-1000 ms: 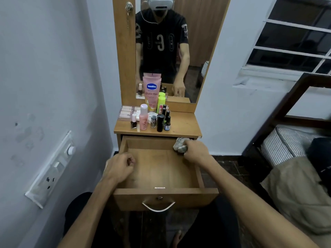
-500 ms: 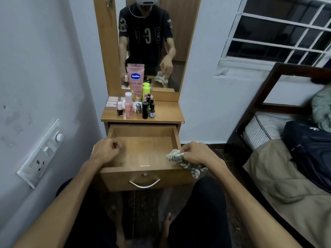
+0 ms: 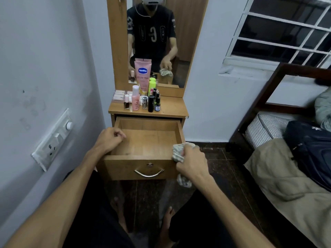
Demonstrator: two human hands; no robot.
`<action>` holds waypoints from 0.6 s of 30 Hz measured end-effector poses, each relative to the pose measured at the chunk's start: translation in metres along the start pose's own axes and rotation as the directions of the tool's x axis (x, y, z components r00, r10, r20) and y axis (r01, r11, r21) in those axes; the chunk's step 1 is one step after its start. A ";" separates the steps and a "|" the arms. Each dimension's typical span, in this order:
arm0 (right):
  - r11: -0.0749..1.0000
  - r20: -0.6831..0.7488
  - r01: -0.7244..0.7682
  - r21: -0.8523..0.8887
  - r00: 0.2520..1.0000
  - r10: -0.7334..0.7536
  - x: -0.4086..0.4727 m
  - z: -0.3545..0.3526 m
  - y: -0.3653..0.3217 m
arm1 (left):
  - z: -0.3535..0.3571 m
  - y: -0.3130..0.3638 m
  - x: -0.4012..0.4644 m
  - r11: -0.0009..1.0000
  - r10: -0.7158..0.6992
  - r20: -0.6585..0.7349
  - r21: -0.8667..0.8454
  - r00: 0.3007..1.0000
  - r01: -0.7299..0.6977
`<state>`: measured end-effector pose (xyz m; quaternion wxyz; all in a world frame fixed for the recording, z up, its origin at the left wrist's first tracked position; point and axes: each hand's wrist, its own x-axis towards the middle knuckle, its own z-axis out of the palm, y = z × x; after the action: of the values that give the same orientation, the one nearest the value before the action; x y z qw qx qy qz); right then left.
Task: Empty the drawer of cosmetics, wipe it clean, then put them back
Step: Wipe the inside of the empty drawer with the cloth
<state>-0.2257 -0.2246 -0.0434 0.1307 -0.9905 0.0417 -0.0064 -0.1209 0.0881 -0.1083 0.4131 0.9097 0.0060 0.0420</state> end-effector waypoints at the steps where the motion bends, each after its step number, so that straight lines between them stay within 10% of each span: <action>1: 0.999 0.002 0.039 0.021 0.999 -0.040 -0.001 0.004 -0.010 | 0.000 0.000 0.000 1.000 0.000 -0.001 0.000 1.000 0.000; 18: 0.703 -0.147 0.711 -0.010 0.695 -0.704 -0.029 0.110 -0.144 | -0.007 0.002 -0.005 0.987 -0.015 -0.005 -0.157 1.000 0.014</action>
<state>-0.2404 -0.0551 -0.1125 0.1382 -0.9240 -0.3334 -0.1264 -0.1269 0.0917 -0.1021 0.4838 0.8741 0.0108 0.0421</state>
